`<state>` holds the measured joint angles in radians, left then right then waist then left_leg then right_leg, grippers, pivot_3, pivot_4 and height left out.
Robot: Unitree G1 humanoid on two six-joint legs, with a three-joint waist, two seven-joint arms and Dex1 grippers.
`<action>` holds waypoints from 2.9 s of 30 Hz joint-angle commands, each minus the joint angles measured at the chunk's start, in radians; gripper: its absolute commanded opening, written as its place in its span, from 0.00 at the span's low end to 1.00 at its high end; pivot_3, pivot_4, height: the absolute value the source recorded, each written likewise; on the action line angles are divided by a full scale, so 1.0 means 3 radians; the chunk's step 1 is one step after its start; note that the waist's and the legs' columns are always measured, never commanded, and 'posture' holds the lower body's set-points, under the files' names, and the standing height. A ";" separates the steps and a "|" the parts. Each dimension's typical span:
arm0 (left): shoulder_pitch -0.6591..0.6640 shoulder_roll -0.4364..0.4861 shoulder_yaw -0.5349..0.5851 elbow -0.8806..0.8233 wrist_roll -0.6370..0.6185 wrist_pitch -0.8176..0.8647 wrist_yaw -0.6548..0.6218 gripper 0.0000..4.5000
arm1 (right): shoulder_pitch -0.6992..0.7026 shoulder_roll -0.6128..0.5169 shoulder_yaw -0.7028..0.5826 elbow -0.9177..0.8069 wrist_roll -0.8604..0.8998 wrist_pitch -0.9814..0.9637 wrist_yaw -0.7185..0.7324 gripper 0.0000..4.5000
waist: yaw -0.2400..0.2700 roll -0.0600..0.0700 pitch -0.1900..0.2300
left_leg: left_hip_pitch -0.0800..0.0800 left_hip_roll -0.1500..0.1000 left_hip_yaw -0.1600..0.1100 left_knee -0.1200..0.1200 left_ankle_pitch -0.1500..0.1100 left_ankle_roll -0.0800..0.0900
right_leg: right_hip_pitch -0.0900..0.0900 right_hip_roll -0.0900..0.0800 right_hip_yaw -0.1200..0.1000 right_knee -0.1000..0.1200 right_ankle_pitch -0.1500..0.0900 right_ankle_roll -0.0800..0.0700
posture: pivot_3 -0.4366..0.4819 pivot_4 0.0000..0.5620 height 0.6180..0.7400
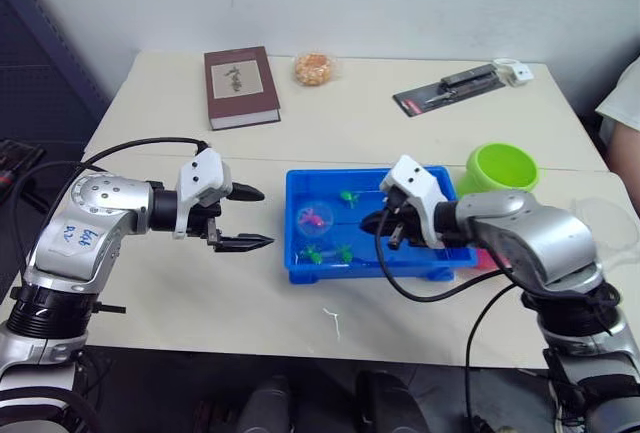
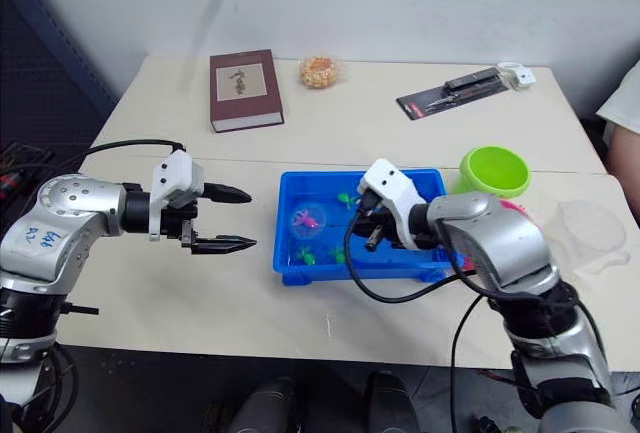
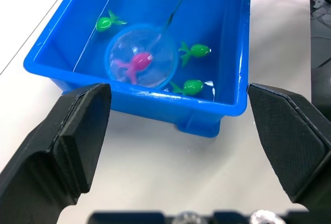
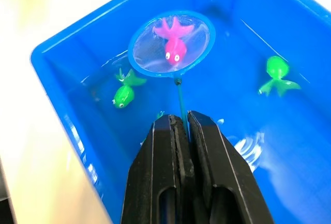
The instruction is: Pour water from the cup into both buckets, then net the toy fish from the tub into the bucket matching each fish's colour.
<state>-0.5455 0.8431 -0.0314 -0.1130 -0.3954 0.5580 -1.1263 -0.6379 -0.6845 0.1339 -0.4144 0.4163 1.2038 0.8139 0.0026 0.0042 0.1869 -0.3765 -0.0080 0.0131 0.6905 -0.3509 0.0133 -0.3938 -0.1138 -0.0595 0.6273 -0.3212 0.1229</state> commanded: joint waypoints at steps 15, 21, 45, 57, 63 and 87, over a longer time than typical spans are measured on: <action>-0.0315 -0.0691 0.0047 0.0188 -0.0435 -0.0075 -0.0129 1.00 | 0.1394 -0.1012 -0.2644 -0.0645 0.0923 0.0255 0.0343 0.00 | 0.0052 -0.0001 0.0000 | 0.0001 -0.0001 0.0001 0.0001 0.0000 0.0002 | 0.0006 0.0001 -0.0002 -0.0001 0.0000 0.0000 | 0.48 0.27 0.99; -0.0484 -0.0892 0.0005 0.0412 -0.0399 -0.0185 -0.0160 1.00 | 0.2245 -0.1216 -0.3520 -0.0481 0.0656 0.0050 0.0532 0.00 | 0.0080 -0.0001 0.0000 | 0.0001 -0.0002 0.0005 0.0001 0.0000 0.0003 | 0.0006 0.0001 0.0002 0.0000 0.0001 0.0001 | 0.48 0.27 0.99; -0.0495 -0.1100 -0.0050 0.0592 -0.0355 -0.0354 -0.0226 1.00 | 0.3510 -0.0210 -0.3134 0.0001 -0.1275 -0.3651 -0.0420 0.00 | 0.0072 -0.0003 -0.0002 | 0.0022 -0.0002 0.0029 -0.0008 0.0003 0.0002 | 0.0007 0.0005 0.0029 0.0002 0.0003 0.0006 | 0.48 0.27 0.99; -0.0450 -0.1103 -0.0060 0.0551 -0.0360 -0.0394 -0.0240 1.00 | 0.3833 -0.0515 -0.3124 0.0691 -0.2634 -0.5482 -0.1141 0.00 | 0.0061 -0.0003 -0.0002 | 0.0024 -0.0001 0.0032 -0.0009 0.0003 0.0001 | 0.0006 0.0006 0.0032 0.0000 0.0003 0.0006 | 0.48 0.27 0.99; -0.0444 -0.1116 -0.0067 0.0541 -0.0361 -0.0387 -0.0233 1.00 | 0.3658 -0.0304 -0.3054 0.0576 -0.1610 -0.5095 -0.0934 0.00 | 0.0061 -0.0003 -0.0002 | 0.0024 0.0000 0.0031 -0.0008 0.0003 0.0001 | 0.0007 0.0006 0.0031 0.0000 0.0003 0.0006 | 0.48 0.27 0.99; -0.0269 -0.1044 -0.0056 0.0438 -0.0273 -0.0400 -0.0142 1.00 | 0.2139 -0.1546 -0.1148 0.0295 -0.2162 -0.4219 -0.0489 0.00 | 0.0061 -0.0004 -0.0003 | 0.0016 -0.0004 0.0027 0.0001 0.0002 0.0008 | 0.0005 0.0003 0.0026 0.0003 0.0004 0.0008 | 0.48 0.27 0.99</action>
<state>-0.6247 0.5237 -0.0580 0.0490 -0.4733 0.4479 -1.1712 0.0308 -1.1331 -0.2204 -0.3234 -0.2116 -0.0350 0.6617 0.0208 0.0030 0.1862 -0.3717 -0.0091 0.0211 0.6909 -0.3503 0.0156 -0.3921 -0.1129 -0.0516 0.6282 -0.3199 0.1253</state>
